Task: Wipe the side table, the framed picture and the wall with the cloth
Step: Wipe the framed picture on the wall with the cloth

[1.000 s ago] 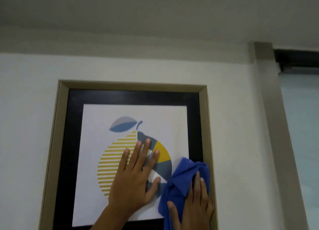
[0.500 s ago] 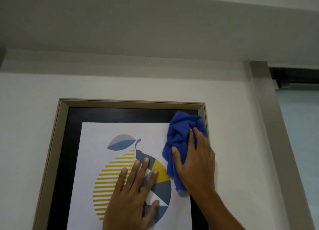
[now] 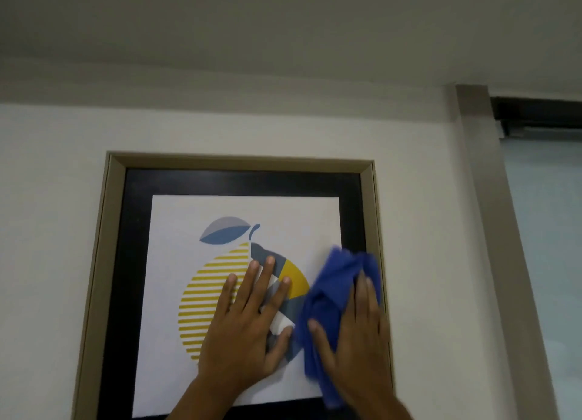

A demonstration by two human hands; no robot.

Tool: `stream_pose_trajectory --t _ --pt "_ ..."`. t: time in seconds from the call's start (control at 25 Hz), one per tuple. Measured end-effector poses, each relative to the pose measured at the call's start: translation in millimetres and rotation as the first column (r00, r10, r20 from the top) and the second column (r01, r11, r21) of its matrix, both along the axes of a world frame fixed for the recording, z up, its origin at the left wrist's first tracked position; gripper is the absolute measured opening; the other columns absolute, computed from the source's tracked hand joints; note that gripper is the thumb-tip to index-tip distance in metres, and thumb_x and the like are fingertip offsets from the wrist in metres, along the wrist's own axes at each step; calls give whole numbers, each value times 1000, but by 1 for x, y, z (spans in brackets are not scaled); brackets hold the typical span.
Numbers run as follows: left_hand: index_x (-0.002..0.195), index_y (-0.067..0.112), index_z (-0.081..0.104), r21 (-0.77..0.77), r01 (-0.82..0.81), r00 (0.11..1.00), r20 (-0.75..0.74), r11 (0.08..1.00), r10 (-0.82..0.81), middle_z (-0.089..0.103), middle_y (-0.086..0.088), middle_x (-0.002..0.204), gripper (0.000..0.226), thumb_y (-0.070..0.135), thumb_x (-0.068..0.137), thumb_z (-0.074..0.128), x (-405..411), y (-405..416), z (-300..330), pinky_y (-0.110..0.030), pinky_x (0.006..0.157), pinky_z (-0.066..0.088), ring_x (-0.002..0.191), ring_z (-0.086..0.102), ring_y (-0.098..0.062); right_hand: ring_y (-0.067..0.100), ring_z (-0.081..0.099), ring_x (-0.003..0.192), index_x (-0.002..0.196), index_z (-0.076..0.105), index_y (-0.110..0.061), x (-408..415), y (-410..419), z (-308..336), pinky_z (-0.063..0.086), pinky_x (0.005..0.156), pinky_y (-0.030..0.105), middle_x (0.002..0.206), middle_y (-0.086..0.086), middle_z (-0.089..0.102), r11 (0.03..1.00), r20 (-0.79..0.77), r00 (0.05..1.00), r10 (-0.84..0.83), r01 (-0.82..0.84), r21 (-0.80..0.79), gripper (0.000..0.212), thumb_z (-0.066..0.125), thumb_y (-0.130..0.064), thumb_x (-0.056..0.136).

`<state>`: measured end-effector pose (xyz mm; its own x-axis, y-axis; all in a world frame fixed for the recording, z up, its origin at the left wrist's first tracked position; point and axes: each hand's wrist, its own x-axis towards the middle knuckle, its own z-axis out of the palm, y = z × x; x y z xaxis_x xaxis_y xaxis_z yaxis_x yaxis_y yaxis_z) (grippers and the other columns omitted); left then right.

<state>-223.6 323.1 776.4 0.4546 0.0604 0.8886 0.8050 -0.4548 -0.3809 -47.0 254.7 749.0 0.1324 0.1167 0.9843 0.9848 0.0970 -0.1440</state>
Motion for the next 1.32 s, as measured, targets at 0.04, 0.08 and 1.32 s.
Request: stream_pose_trajectory --t 0.04,0.08,1.32 --pt "156 21 27 11 3 1000 -1 1000 -3 16 -10 167 77 57 90 44 1 -1 1 -52 123 10 153 12 -32 31 30 141 155 11 -12 13 6 31 28 111 43 157 12 25 1000 12 1000 18 -18 -3 91 39 -68 89" --pt "156 20 28 17 4 1000 -2 1000 -4 17 -11 167 79 55 88 49 1 -3 0 -53 122 12 153 13 -32 30 28 142 154 18 -9 17 7 61 23 114 39 158 13 24 999 0 1000 21 -21 -35 89 44 -65 89" --pt "158 19 20 29 -9 1000 -8 1000 10 11 -13 168 79 57 93 43 1 4 -4 -54 123 8 154 7 -33 26 16 147 153 13 -5 9 16 45 12 119 35 160 13 17 992 -67 992 111 -114 -45 84 39 -58 94"
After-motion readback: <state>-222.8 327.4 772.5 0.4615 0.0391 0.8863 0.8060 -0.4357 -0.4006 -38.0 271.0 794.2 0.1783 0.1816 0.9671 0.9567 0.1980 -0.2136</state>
